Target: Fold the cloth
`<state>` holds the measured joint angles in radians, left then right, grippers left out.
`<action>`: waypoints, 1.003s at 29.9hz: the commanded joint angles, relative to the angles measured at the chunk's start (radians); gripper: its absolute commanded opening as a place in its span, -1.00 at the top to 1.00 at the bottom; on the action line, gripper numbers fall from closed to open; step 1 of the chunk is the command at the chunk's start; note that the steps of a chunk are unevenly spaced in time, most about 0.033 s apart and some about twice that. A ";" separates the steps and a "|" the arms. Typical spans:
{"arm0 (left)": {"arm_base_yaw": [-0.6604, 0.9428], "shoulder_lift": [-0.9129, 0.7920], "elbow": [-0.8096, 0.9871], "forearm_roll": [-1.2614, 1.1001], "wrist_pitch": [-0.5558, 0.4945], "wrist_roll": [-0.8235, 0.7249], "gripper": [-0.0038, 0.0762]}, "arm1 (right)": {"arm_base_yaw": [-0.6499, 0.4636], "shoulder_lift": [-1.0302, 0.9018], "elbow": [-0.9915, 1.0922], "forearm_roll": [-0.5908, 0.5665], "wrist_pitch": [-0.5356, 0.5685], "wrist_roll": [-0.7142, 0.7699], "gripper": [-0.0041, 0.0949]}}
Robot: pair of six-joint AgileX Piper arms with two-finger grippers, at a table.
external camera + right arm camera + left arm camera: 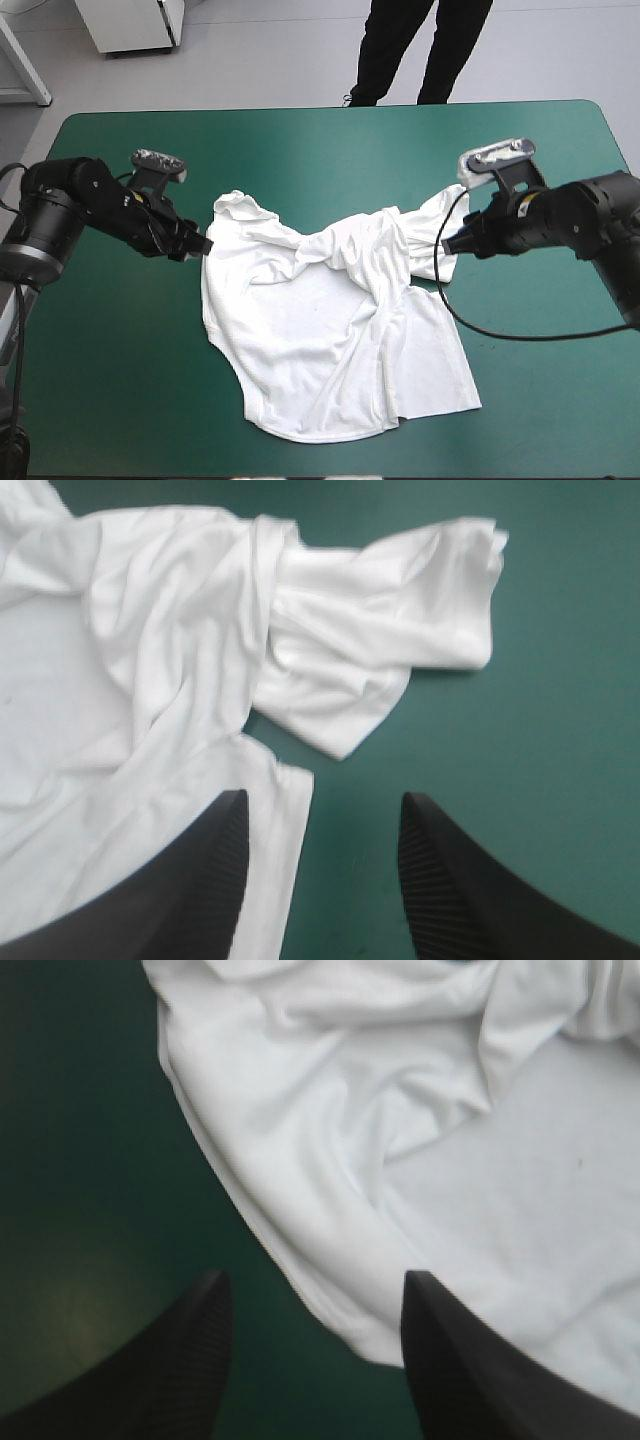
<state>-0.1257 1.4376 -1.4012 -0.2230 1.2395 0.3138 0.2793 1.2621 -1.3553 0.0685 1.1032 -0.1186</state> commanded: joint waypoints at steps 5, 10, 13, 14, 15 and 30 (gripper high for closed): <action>-0.001 -0.034 0.163 -0.015 -0.017 0.007 -0.06 | 0.001 -0.097 0.105 0.050 0.016 0.009 0.00; -0.001 0.015 0.181 -0.016 -0.073 0.039 -0.06 | 0.003 -0.097 0.105 0.065 0.014 0.007 0.01; -0.001 0.071 0.181 -0.023 -0.067 0.046 -0.10 | 0.019 -0.097 0.105 0.063 0.014 0.000 0.03; -0.001 0.094 0.181 -0.023 -0.060 0.046 -0.15 | 0.034 -0.097 0.105 0.053 0.014 0.000 0.03; -0.001 0.113 0.181 -0.023 -0.054 0.046 -0.18 | 0.044 -0.097 0.105 0.043 0.014 0.000 0.03; -0.010 0.277 0.181 -0.069 -0.062 0.053 -0.27 | 0.123 -0.097 0.105 -0.027 0.019 0.012 0.03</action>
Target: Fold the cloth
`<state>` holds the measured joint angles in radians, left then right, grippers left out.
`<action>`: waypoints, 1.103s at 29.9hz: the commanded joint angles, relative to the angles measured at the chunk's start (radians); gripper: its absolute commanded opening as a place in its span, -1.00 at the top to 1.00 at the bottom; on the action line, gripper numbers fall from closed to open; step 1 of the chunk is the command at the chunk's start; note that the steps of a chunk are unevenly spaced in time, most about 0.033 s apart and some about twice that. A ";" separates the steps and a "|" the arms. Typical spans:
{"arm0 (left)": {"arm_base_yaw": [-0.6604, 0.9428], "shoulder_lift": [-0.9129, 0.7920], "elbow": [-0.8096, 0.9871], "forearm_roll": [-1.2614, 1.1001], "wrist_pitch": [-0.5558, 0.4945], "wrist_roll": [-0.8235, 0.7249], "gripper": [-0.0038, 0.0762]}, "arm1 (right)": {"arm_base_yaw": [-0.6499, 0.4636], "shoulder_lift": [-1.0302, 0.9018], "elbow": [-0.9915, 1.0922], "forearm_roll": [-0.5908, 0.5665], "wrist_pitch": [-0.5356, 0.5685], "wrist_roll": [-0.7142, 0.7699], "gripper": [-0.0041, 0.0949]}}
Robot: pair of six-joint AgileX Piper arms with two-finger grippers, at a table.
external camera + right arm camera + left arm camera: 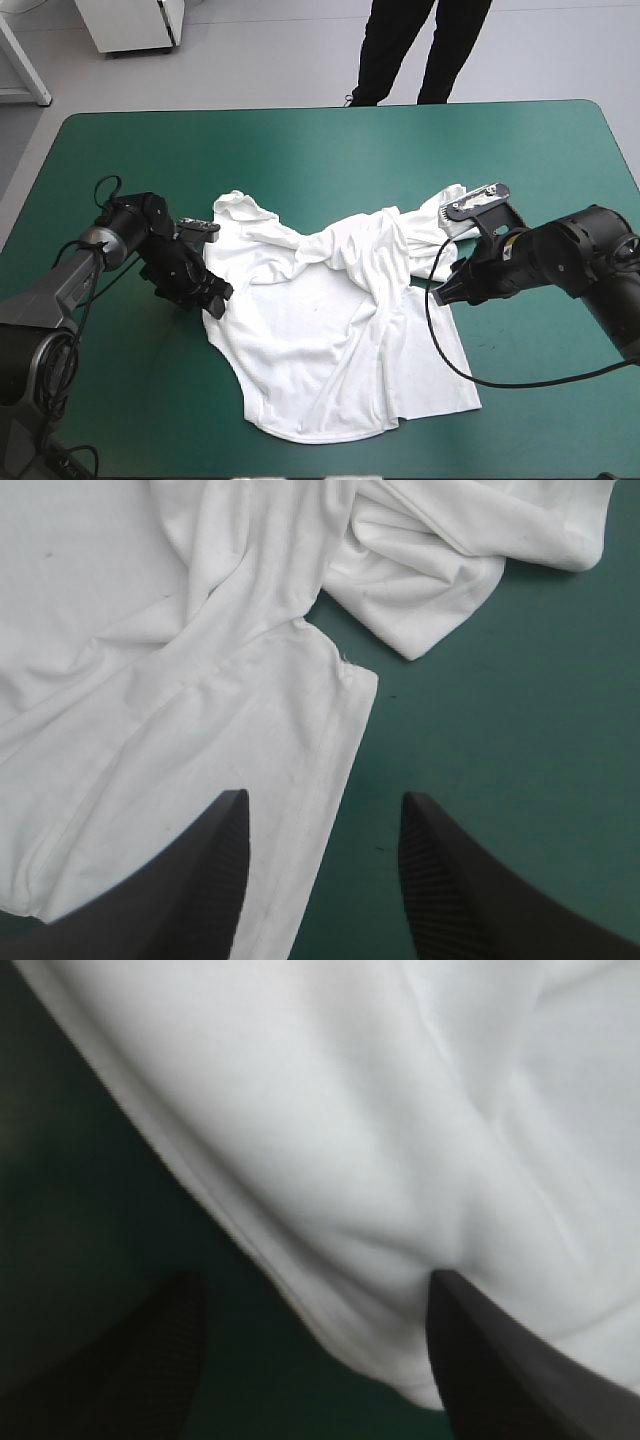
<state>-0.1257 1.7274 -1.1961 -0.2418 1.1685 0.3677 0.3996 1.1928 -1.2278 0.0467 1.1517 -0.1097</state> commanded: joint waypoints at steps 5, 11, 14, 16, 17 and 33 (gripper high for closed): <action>-0.081 0.054 -0.020 -0.047 0.015 -0.001 -0.27 | 0.002 -0.027 -0.021 -0.001 -0.006 0.015 0.03; -0.153 0.117 -0.020 -0.050 0.013 -0.031 -0.02 | 0.002 -0.027 -0.021 0.011 0.010 0.024 0.03; -0.163 0.129 -0.020 -0.053 0.013 -0.034 0.36 | 0.002 -0.027 -0.016 0.015 0.020 0.029 0.03; -0.163 0.129 -0.020 -0.054 0.013 -0.034 0.61 | 0.002 -0.027 0.003 0.028 0.027 0.033 0.03; -0.163 0.129 -0.020 -0.050 0.013 -0.034 0.74 | 0.002 -0.027 0.021 0.032 0.029 0.036 0.03; -0.163 0.081 -0.020 -0.051 0.055 0.014 0.93 | 0.002 -0.025 0.308 0.129 0.066 -0.002 0.02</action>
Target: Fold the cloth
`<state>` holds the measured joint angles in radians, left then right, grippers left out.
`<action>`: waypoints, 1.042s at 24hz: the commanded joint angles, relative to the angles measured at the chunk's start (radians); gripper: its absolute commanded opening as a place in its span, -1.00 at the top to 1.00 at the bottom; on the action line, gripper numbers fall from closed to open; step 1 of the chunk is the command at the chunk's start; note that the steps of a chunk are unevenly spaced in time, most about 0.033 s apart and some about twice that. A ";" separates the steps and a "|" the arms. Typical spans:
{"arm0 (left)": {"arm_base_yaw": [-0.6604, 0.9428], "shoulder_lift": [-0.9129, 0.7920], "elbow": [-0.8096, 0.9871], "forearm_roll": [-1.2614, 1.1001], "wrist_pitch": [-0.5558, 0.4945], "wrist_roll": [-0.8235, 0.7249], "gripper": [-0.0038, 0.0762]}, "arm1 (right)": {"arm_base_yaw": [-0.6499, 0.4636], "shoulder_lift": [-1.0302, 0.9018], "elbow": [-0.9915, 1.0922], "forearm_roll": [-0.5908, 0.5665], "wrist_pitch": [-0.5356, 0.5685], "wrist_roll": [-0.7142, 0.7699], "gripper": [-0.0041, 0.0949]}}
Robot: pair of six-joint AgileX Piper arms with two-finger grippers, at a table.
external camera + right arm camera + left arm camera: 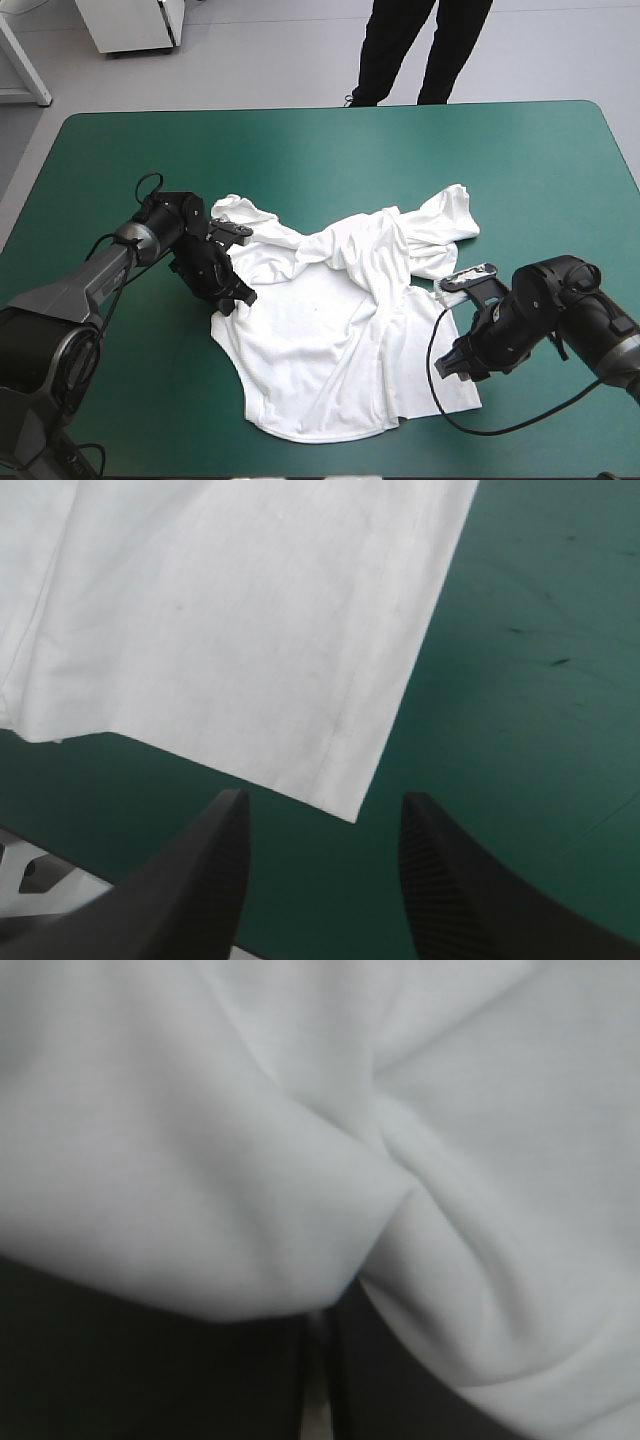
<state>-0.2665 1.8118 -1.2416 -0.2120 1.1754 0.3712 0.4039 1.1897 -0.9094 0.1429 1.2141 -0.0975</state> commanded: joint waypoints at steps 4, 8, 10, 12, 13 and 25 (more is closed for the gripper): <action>-0.022 -0.014 0.026 -0.080 0.064 0.024 0.93 | -0.002 -0.008 -0.003 0.043 0.003 -0.014 0.02; -0.022 -0.024 0.026 -0.080 0.065 0.026 0.93 | -0.002 0.007 0.028 0.041 0.003 -0.014 0.02; -0.022 -0.032 0.026 -0.080 0.065 0.029 0.93 | -0.002 0.016 0.054 0.031 0.003 -0.019 0.02; -0.022 -0.034 0.022 -0.077 0.067 0.029 0.93 | -0.002 0.030 0.077 0.002 -0.002 -0.021 0.02; -0.022 -0.034 0.022 -0.078 0.066 0.029 0.93 | -0.002 0.036 0.084 -0.012 -0.007 -0.021 0.02; -0.020 -0.034 0.022 -0.070 0.068 0.031 0.93 | -0.002 0.240 0.127 0.071 -0.143 -0.082 0.02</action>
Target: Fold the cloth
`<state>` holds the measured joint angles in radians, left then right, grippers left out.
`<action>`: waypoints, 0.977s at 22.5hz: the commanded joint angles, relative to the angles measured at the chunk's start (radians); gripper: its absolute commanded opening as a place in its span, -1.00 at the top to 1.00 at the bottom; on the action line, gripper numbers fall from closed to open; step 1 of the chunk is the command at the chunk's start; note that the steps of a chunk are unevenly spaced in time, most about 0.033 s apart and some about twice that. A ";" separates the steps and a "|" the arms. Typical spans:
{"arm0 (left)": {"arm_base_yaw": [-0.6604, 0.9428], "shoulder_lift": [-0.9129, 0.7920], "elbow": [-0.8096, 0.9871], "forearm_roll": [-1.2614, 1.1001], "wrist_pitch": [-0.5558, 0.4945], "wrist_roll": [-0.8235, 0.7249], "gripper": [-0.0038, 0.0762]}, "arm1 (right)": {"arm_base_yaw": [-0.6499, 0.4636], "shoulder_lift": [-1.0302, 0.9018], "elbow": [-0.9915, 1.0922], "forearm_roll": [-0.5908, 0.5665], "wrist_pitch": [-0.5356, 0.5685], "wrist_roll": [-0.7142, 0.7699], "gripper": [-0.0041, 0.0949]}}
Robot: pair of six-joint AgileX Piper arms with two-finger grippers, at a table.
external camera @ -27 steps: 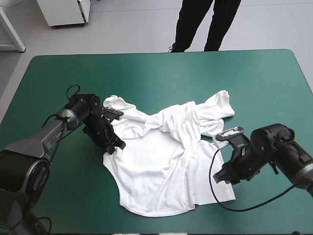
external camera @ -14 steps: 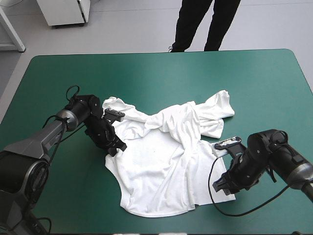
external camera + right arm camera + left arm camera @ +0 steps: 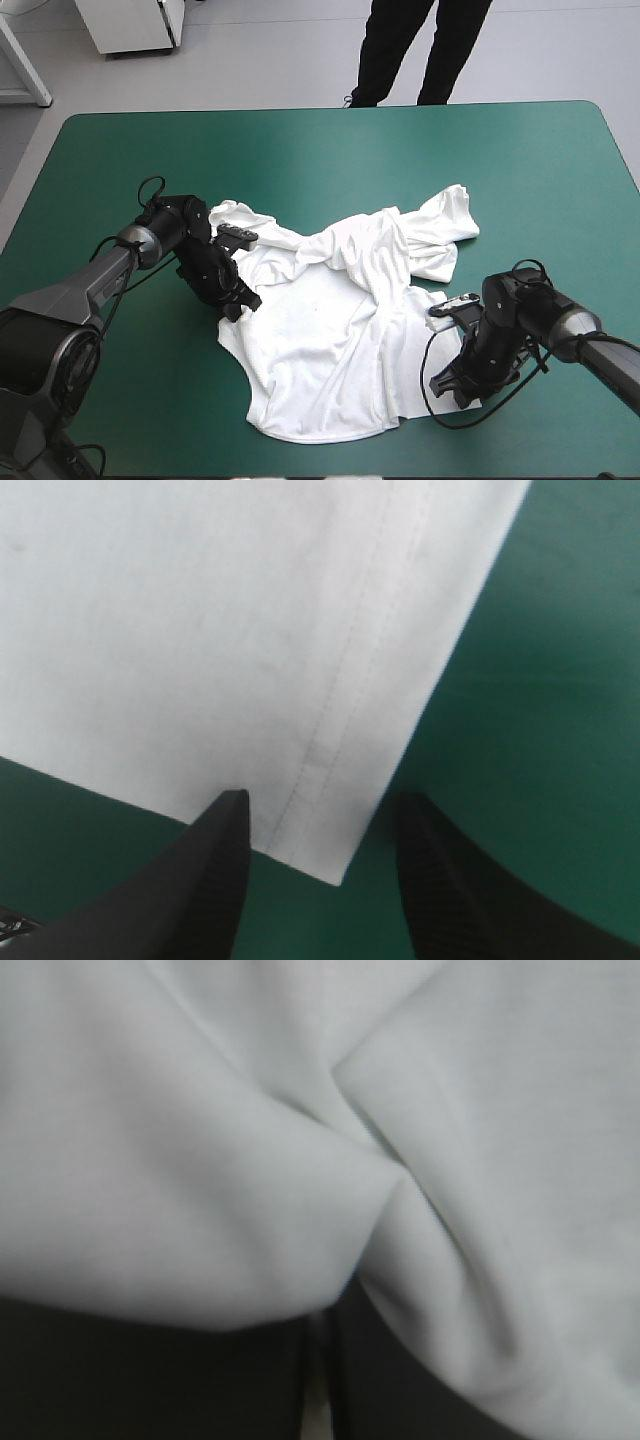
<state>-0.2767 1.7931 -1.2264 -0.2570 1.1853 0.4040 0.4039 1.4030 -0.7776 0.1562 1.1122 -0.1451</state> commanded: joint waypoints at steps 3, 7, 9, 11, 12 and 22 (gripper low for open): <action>-0.010 -0.016 0.002 -0.024 0.056 -0.002 0.93 | -0.002 0.068 -0.005 0.128 -0.075 -0.086 0.20; -0.010 -0.016 -0.014 -0.020 0.056 -0.005 0.93 | 0.014 0.084 -0.005 0.215 -0.080 -0.157 0.81; -0.010 -0.016 -0.026 -0.020 0.056 0.000 0.93 | 0.036 0.084 -0.005 0.221 -0.094 -0.157 0.95; -0.010 -0.016 -0.036 -0.020 0.057 0.000 0.93 | 0.063 0.084 -0.005 0.223 -0.112 -0.155 0.95; -0.010 -0.016 -0.039 -0.020 0.058 0.000 0.93 | 0.079 0.084 -0.005 0.223 -0.122 -0.150 0.95; -0.010 -0.172 -0.066 -0.027 0.094 -0.005 0.93 | 0.127 -0.008 -0.211 -0.084 -0.019 0.024 0.95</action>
<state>-0.2787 1.7270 -1.2527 -0.2560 1.2060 0.4048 0.5360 1.4682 -0.8856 0.2063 1.0443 -0.1806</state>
